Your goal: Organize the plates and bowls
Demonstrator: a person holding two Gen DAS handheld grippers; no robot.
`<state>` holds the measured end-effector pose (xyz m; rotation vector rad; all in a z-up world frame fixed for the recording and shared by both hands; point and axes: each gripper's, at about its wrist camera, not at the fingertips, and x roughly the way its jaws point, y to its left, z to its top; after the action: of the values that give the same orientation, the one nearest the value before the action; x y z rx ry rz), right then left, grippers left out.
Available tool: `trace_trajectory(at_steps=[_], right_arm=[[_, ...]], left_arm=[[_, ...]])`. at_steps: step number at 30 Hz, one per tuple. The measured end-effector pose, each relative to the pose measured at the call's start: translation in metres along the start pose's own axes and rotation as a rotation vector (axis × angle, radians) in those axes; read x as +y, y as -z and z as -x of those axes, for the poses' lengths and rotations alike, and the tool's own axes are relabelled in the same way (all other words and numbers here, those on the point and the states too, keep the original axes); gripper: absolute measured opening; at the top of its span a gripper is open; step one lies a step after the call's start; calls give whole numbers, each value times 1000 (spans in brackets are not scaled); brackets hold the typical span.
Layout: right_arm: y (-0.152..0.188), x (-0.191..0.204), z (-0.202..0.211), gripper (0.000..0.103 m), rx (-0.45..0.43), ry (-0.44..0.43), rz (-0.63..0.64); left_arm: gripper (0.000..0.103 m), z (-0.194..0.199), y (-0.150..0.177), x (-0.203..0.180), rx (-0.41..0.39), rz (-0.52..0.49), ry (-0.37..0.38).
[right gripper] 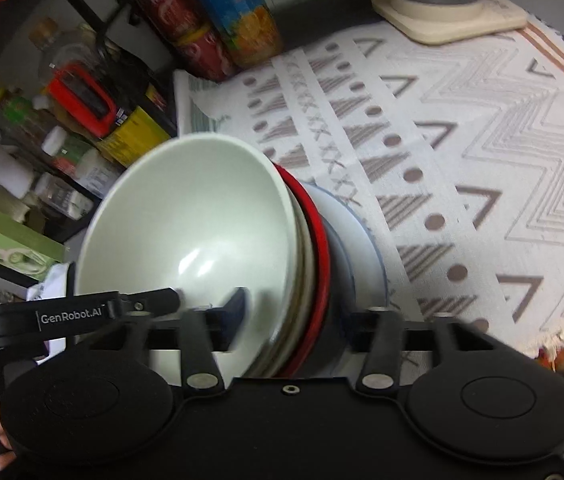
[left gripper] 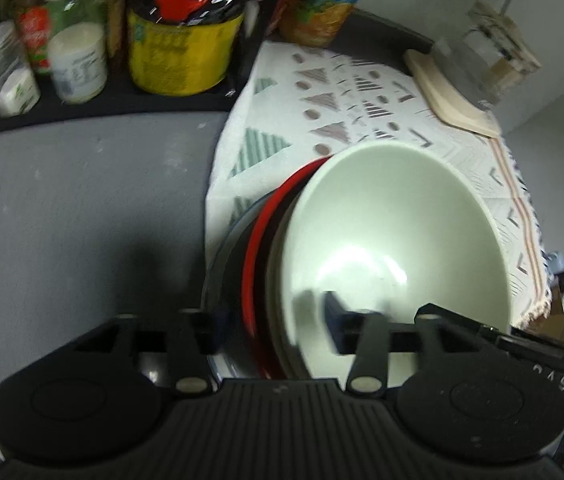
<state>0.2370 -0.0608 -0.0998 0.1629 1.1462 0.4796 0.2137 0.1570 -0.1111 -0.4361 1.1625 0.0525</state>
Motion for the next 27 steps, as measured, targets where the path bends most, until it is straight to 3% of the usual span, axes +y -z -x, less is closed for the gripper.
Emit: trace_trajectory(at_steps=[2,4,13,27], right_arm=[[-3,0,6,71,-17,-7,-8],[-7,0,11,80,-29,-14,-6],[-15,-9,30,94,-90,25,-37],[24,-22,95,98,-242,96,-58]], left_arm=[[79,2,-2,-1,-5,-19,-1],[80,2,-5,-2,3,-41,10],[86,12,-20,-12,-31,-106,28],[88,70,12,-34,-168,-156,16]])
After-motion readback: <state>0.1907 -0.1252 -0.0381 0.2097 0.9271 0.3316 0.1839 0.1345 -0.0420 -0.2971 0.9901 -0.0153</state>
